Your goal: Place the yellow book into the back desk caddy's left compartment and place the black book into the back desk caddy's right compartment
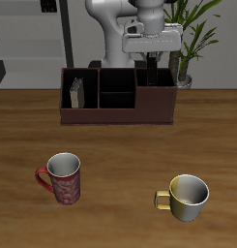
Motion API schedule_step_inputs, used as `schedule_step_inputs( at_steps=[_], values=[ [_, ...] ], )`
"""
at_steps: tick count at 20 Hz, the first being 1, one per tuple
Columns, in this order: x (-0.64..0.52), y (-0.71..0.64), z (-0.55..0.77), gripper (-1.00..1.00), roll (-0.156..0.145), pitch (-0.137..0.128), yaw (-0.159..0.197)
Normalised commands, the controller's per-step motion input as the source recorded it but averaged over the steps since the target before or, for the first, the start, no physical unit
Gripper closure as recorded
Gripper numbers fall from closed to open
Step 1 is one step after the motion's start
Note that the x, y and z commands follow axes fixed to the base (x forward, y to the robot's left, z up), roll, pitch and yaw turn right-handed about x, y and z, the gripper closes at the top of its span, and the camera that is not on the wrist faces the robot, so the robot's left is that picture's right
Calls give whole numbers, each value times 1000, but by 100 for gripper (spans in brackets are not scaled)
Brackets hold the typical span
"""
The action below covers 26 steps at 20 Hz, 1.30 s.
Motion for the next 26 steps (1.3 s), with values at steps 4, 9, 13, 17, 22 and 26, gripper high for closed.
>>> schedule_step_inputs(
  at_steps=[4,9,13,17,22,26],
  values=[
    [70,-96,-323,100,-11,31,-10],
    [36,-26,-264,100,-12,29,2],
    [47,-25,-305,100,-15,46,1],
    [21,30,-305,100,6,44,12],
    [43,-30,-285,100,13,48,-31],
    [-38,5,-45,-100,20,15,13]
  ],
)
